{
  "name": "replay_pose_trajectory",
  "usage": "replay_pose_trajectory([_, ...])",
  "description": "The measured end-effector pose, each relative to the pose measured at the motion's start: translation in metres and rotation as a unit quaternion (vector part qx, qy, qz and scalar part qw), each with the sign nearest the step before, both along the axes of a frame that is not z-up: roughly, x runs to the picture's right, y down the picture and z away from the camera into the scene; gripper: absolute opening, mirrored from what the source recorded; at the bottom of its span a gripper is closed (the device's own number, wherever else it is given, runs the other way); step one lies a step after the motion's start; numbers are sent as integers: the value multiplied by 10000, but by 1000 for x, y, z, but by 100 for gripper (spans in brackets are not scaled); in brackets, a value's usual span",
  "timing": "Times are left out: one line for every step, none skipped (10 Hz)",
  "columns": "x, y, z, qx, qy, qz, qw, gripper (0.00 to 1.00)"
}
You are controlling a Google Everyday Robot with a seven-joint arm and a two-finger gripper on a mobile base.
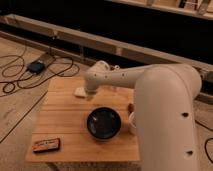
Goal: Pick up the ceramic bowl
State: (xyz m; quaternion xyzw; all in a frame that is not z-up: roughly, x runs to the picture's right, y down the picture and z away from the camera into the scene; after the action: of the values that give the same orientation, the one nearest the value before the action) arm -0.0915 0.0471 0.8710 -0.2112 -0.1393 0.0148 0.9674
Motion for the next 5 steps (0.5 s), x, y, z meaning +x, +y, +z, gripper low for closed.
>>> replay_pose_trajectory([12,6,-5,-61,92,50,9999,54])
replay_pose_trajectory([25,14,-11,-129,181,92,9997,54])
replay_pose_trajectory([37,23,-17,-212,262,137,9993,54])
replay_pose_trajectory([47,33,-24,-322,320,193,9988,54])
replay_pose_trajectory([55,41,-28,-409,356,236,9982,54])
